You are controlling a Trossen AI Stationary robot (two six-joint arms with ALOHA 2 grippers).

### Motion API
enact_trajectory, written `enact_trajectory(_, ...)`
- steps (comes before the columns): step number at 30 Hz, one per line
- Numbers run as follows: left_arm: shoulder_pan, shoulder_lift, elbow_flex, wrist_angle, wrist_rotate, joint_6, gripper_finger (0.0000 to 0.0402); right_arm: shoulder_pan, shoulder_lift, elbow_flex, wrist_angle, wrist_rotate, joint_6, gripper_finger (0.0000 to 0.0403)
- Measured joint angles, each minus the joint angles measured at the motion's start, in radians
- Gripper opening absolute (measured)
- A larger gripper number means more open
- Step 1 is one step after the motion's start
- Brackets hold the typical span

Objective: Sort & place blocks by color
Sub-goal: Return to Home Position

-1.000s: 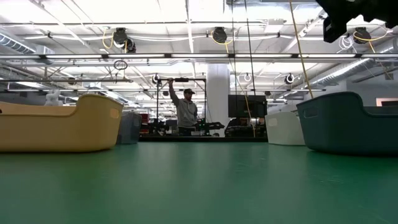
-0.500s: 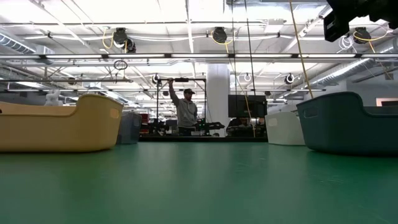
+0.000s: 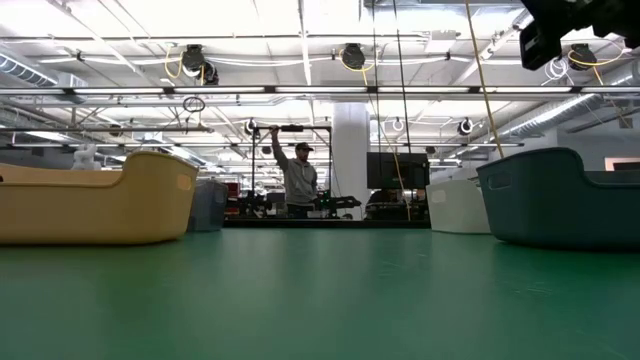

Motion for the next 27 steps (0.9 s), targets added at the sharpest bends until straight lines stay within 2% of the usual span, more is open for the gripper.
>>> enact_trajectory(11, 0.000, 0.000, 0.000, 0.000, 0.000, 0.006, 0.0198, 0.000, 0.002, -0.001, -0.040, -0.009, 0.020, 0.0210)
enact_trajectory(14, 0.000, 0.000, 0.000, 0.000, 0.000, 0.006, 0.0198, 0.000, 0.005, -0.036, 0.006, 0.000, 0.031, 0.0210)
enact_trajectory(21, 0.000, 0.000, 0.000, 0.000, 0.000, 0.006, 0.0198, 0.000, 0.005, -0.123, 0.234, 0.000, 0.080, 0.0210)
enact_trajectory(27, 0.000, 0.000, 0.000, 0.001, 0.001, 0.004, 0.0198, 0.000, 0.005, -0.128, 0.222, 0.000, 0.080, 0.0210)
